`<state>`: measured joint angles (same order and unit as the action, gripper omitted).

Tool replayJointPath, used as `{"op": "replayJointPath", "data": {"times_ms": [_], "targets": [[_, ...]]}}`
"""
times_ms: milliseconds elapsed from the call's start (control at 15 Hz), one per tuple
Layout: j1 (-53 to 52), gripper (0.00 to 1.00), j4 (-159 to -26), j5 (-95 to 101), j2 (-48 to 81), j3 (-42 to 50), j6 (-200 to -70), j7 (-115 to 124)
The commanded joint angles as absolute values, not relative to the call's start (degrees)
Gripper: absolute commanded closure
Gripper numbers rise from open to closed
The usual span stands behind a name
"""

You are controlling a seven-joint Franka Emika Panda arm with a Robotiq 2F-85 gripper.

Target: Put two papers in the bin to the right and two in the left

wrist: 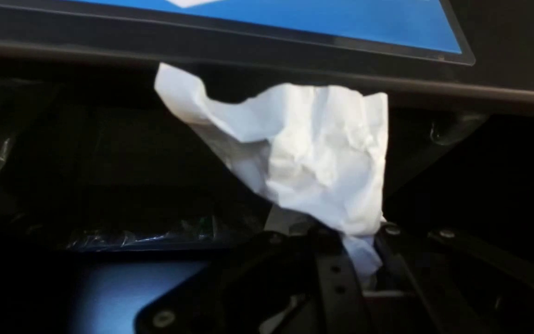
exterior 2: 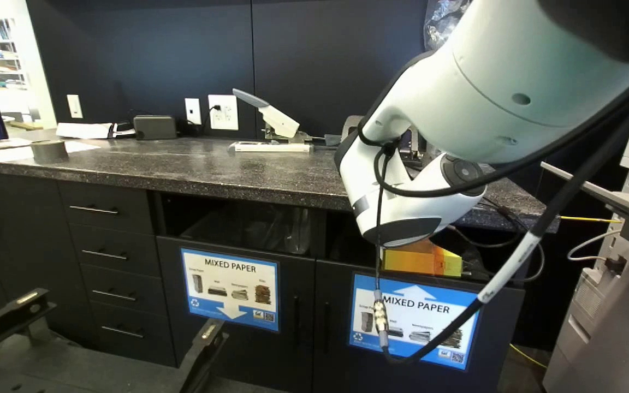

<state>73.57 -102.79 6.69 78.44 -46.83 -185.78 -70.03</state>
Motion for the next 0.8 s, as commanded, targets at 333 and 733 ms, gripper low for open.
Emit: {"op": "replayJointPath", "data": {"times_ms": [333, 733], "targets": [[75.85, 0.93, -98.63, 12.10, 86.93, -51.86, -187.37, -64.53], [75.52, 0.93, -100.11, 5.40, 85.56, -52.89, -187.66, -64.98]]}}
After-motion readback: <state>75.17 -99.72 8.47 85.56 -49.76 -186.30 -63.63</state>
